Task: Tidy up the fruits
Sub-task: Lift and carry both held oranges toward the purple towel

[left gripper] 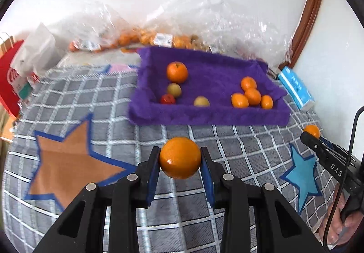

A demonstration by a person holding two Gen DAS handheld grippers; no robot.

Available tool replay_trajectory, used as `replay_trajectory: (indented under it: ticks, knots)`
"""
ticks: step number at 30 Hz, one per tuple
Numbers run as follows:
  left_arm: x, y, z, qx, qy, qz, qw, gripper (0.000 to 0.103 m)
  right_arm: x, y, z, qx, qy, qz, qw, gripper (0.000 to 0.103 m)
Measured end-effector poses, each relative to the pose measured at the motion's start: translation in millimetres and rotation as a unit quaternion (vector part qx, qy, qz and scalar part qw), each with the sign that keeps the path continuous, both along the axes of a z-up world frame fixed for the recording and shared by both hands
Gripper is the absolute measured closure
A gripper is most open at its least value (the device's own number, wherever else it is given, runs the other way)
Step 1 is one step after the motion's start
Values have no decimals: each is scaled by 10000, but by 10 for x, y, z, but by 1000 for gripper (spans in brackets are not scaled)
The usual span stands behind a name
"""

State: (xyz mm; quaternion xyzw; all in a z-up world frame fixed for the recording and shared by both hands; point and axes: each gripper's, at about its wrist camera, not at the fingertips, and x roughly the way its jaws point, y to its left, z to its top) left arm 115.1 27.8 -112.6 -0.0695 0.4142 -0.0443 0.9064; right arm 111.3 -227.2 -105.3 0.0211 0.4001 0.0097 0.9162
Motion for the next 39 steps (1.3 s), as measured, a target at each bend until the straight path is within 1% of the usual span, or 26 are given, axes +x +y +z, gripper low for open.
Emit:
replay_trajectory:
  ticks: [8, 12, 20, 26, 31, 39]
  knots:
    - [-121, 259, 455, -237, -404, 77, 9989, 71, -18, 135, 401, 295, -106, 27, 9995, 71]
    - [-101, 322, 615, -398, -455, 49, 9982, 71, -43, 207, 592, 246, -246, 37, 9994, 71]
    - [-94, 341, 873, -475, -699, -12, 9964, 71, -35, 271, 822, 161, -406, -78, 9990, 71]
    - [-38, 370, 938, -520, -762, -44, 9957, 71, 9, 292, 914, 148, -483, -127, 9986, 71]
    - [-1, 353, 945, -502, -794, -73, 9956, 71, 72, 287, 924, 215, -476, -137, 9985, 71]
    - [89, 370, 932, -549, -805, -47, 9952, 71, 162, 330, 930, 152, -493, -105, 9986, 71]
